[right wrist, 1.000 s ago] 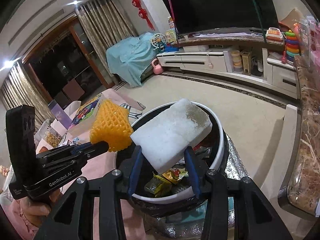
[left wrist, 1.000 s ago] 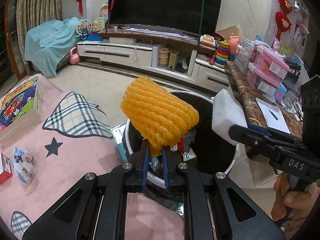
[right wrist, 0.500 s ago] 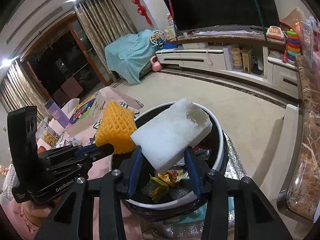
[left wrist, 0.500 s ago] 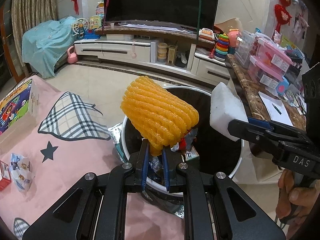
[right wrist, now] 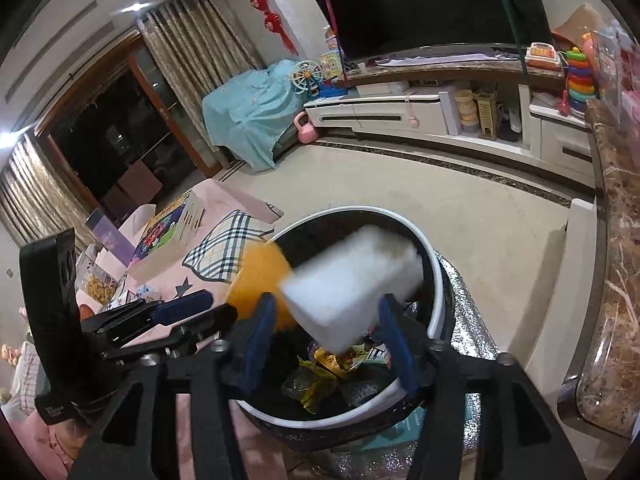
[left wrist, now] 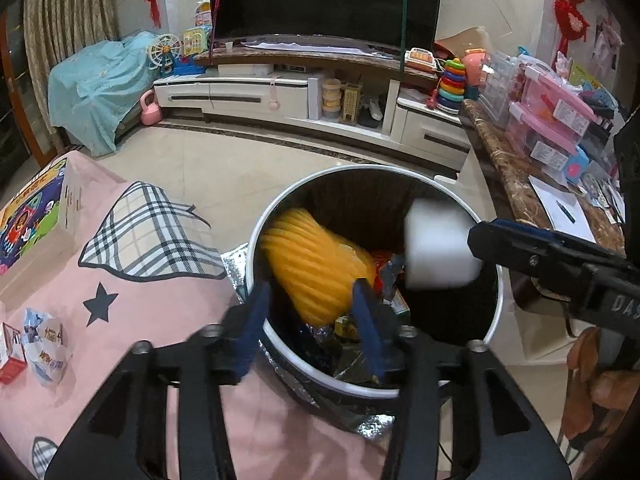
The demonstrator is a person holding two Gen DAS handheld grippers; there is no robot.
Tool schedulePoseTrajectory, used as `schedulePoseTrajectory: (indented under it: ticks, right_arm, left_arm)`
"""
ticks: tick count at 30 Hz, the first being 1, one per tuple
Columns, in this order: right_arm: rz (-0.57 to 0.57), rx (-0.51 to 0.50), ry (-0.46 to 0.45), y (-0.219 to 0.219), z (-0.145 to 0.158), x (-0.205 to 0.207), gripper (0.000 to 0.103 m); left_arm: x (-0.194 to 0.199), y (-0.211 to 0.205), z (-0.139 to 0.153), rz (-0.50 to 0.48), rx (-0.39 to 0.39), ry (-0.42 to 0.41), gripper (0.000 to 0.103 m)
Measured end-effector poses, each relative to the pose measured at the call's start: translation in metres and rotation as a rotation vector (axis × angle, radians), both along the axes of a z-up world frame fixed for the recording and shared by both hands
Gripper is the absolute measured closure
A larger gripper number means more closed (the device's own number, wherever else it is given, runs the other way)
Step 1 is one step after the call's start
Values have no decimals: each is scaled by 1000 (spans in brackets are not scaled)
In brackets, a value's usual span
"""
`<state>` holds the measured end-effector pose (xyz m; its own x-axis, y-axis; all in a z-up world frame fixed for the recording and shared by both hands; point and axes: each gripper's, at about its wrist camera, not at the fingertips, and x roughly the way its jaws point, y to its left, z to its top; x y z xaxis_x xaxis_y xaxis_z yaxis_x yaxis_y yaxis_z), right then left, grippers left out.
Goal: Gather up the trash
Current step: 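Open both grippers to drop the mesh sleeve and foam block into the bin, then move both open grippers back over the table clutter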
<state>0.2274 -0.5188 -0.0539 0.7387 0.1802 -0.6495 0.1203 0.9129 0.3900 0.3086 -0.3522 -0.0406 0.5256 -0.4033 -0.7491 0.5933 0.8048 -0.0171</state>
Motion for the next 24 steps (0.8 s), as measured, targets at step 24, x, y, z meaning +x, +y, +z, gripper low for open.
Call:
schedulePoseTrajectory:
  ticks: [24]
  right_arm:
    - [68,108,-135,109,19,-72,11]
  left_arm:
    - [-109,176,5,297,-164,-30,34]
